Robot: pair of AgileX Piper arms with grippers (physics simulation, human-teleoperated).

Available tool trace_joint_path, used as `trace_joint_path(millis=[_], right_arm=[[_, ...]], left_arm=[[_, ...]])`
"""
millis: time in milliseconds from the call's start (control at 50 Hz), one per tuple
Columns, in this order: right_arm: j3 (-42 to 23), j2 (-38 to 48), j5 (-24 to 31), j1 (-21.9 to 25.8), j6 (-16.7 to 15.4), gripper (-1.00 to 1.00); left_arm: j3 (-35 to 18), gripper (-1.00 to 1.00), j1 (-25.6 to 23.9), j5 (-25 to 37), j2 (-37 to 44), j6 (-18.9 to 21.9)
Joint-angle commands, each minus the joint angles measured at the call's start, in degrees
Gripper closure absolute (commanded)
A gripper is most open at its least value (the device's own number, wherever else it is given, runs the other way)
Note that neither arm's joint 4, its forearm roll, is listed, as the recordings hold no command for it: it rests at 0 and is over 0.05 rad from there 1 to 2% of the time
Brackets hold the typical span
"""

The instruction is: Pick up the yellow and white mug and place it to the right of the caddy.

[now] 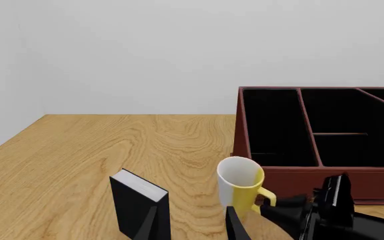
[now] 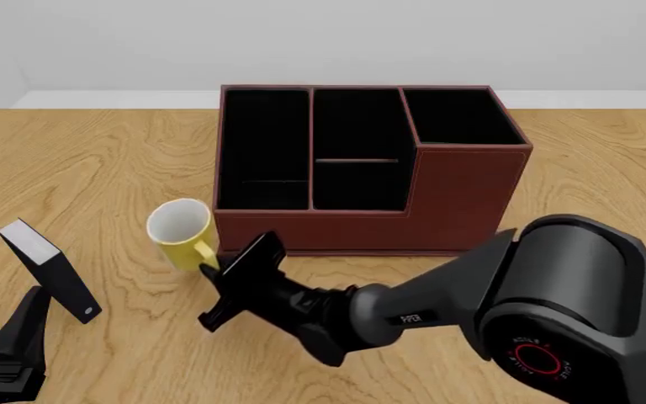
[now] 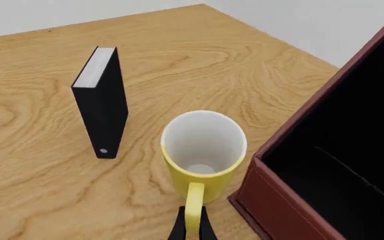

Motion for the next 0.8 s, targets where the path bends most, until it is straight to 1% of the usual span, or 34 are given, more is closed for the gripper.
trace_joint_path(millis=[20,180,280,340,360,400,420,460,480,520,720,760,780,800], right_arm=[[2.39,-4.22,-1.11,0.09,-1.11,1.0],[4.45,-7.31,-1.2,-0.02,-1.67,1.0],[5.41,-10.15,0.01,0.9,-1.03,1.0],[6.65,-11.63,-0.41,1.17,-2.17,1.0],[7.22,-12.38,-0.36,1.23,-1.91,1.0],[9.72,-14.59,-2.51,-0.16,-2.23,1.0],[9.77,-15.17,-2.11,0.21,-2.73,1.0],[9.99,-16.7,-0.94,0.46,-1.71,1.0],[10.15,-17.0,-0.89,0.53,-2.14,1.0],[10.7,-18.21,-0.48,0.67,-1.86,1.0],[13.96,-24.71,0.63,0.64,-2.5,1.0],[14.33,-25.68,0.84,0.65,-2.13,1.0],[14.58,-26.71,1.33,0.65,-1.19,1.0],[14.55,-27.08,1.75,0.85,-1.09,1.0]], left_arm=[[0.0,-1.0,0.0,0.0,0.0,0.0],[0.0,-1.0,0.0,0.0,0.0,0.0],[0.0,-1.0,0.0,0.0,0.0,0.0],[0.0,-1.0,0.0,0.0,0.0,0.0],[0.0,-1.0,0.0,0.0,0.0,0.0],[0.0,-1.0,0.0,0.0,0.0,0.0],[0.0,-1.0,0.0,0.0,0.0,0.0],[0.0,-1.0,0.0,0.0,0.0,0.0],[0.0,-1.0,0.0,0.0,0.0,0.0],[0.0,-1.0,0.0,0.0,0.0,0.0],[0.0,-1.0,0.0,0.0,0.0,0.0],[0.0,-1.0,0.0,0.0,0.0,0.0],[0.0,-1.0,0.0,0.0,0.0,0.0],[0.0,-1.0,0.0,0.0,0.0,0.0]])
